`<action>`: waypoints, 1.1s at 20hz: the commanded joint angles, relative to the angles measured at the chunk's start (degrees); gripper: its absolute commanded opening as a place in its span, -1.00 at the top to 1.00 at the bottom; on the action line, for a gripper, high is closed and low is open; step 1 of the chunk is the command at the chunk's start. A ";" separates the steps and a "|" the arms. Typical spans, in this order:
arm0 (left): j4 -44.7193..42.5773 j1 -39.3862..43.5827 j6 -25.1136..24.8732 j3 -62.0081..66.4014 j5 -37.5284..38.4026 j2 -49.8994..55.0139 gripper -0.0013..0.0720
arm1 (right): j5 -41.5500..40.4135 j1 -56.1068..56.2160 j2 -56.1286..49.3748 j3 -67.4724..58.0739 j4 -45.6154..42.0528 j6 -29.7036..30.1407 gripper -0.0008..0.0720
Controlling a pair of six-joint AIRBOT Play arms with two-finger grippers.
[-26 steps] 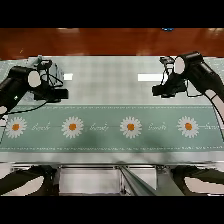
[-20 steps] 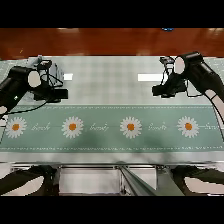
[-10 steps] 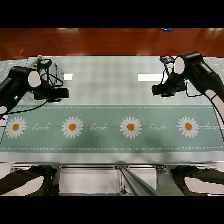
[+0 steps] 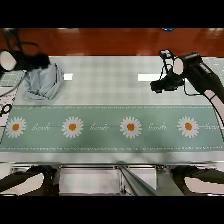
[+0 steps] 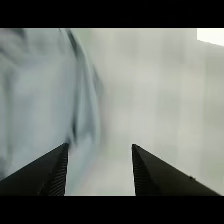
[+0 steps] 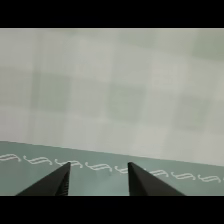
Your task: Fold the shirts.
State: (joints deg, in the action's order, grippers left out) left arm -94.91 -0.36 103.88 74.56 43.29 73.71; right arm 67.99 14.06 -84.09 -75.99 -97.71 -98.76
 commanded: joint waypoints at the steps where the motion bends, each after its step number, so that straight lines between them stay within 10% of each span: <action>1: 0.02 -8.20 -1.18 6.58 -5.09 3.30 -0.38 | 2.51 -0.09 -0.76 0.42 -3.45 0.66 -0.18; 6: 1.68 -11.96 -12.37 12.94 1.40 18.71 -0.38 | 3.89 -0.07 -0.70 0.42 -3.37 0.68 -0.17; 19: 0.81 -13.18 -13.46 33.20 20.17 43.58 -0.37 | 4.00 0.09 -0.68 0.39 0.31 0.57 -0.17; 22: 0.85 -13.18 -13.49 33.20 24.83 43.82 0.66 | 4.09 0.09 -0.66 0.39 0.26 0.50 -0.17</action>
State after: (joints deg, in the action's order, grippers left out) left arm -93.93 -13.45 90.56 107.28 62.37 116.46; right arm 72.25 14.09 -84.73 -75.59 -97.62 -98.19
